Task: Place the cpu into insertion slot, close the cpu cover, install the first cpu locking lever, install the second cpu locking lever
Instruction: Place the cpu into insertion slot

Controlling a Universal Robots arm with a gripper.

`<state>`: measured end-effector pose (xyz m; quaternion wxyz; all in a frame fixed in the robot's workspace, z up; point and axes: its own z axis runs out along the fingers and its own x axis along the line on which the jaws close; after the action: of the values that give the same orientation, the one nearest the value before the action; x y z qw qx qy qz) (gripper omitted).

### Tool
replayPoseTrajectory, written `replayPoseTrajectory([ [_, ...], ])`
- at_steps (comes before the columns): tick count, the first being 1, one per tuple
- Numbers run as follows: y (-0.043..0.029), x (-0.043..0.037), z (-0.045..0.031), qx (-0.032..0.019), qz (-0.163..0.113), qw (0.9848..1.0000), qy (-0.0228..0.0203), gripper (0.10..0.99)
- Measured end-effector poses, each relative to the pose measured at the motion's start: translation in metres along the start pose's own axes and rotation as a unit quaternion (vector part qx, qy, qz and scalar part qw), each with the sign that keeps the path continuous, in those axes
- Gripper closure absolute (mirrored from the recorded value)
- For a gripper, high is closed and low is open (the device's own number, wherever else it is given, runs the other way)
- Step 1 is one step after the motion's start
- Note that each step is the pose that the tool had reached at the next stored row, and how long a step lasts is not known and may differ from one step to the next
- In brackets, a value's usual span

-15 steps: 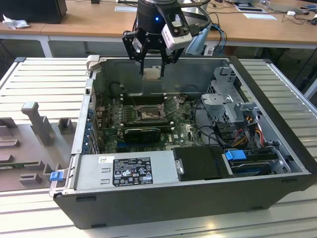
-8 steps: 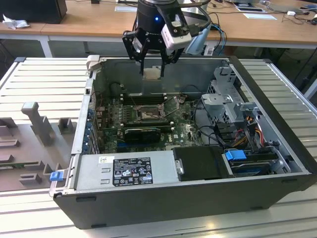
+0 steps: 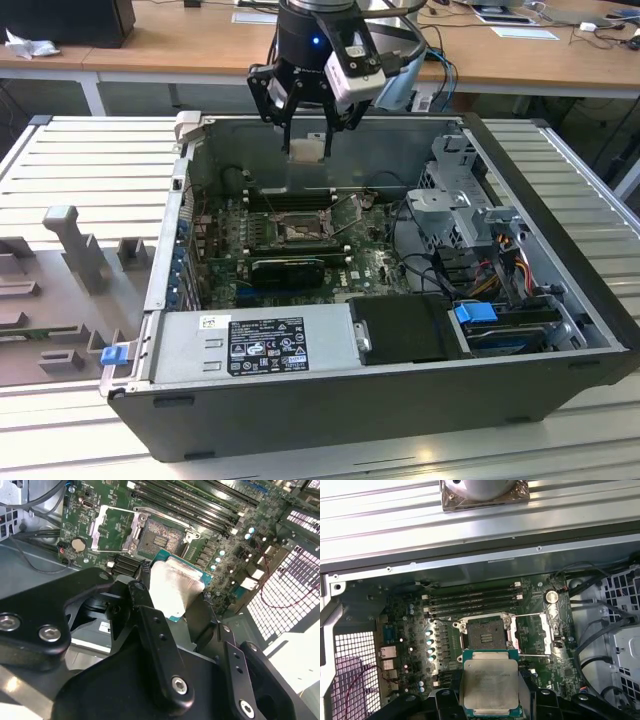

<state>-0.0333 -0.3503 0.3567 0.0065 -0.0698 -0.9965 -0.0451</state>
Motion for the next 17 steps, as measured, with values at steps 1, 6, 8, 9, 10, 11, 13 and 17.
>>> replayPoseTrajectory([
  [1, 0.0000, 0.0000, 0.0000, 0.0002, 0.000, 1.0000, 0.0001, 0.561],
  [6, -0.0001, 0.0000, 0.0004, -0.0001, 0.009, 1.0000, -0.0008, 0.561],
  [8, -0.0001, 0.0000, 0.0004, -0.0001, 0.013, 0.9999, -0.0011, 0.561],
  [9, -0.0001, 0.0000, 0.0005, -0.0002, 0.014, 0.9999, -0.0013, 0.561],
  [10, -0.0001, 0.0000, 0.0005, -0.0001, 0.017, 0.9999, -0.0015, 0.561],
  [11, -0.0001, 0.0000, 0.0006, -0.0001, 0.018, 0.9998, -0.0016, 0.561],
  [13, -0.0001, 0.0000, 0.0006, -0.0002, 0.024, 0.9997, -0.0022, 0.561],
  [17, -0.0001, 0.0000, 0.0008, -0.0003, 0.032, 0.9995, -0.0029, 0.561],
])
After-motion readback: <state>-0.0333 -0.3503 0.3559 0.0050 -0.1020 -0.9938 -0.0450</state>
